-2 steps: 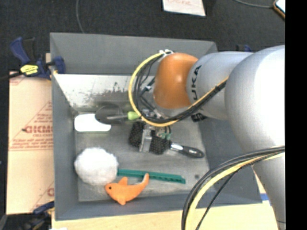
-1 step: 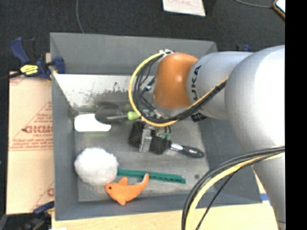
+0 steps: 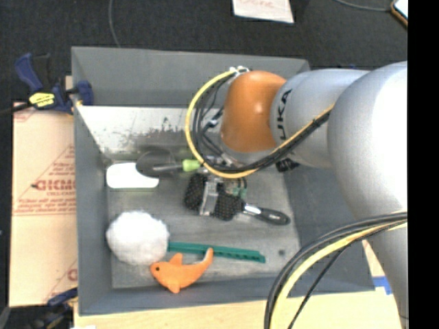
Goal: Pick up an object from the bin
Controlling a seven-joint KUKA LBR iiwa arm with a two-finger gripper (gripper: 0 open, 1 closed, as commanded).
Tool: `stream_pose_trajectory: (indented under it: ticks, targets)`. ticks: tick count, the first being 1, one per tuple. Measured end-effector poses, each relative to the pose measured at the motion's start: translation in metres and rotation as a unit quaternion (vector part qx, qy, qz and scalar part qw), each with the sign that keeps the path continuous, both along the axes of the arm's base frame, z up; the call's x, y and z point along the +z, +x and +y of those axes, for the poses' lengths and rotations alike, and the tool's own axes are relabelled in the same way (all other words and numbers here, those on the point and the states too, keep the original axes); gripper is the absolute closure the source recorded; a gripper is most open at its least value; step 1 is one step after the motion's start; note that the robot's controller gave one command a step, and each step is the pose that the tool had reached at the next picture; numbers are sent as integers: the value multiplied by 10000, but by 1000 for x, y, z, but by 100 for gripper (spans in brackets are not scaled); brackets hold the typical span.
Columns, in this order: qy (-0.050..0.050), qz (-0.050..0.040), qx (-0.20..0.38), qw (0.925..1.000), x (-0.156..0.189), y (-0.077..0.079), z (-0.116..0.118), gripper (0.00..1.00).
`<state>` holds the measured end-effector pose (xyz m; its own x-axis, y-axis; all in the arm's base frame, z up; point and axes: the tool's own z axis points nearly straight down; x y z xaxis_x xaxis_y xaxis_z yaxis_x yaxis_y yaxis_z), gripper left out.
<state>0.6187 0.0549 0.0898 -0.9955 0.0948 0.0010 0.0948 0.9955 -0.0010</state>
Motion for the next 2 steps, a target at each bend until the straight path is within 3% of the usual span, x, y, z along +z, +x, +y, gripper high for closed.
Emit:
stream_pose_trajectory:
  ticks: [1,2]
  targets:
    - [-4,-118,1870,9823,-9,-27,15,100]
    - [5,-21,999,9950,75,-27,2,100]
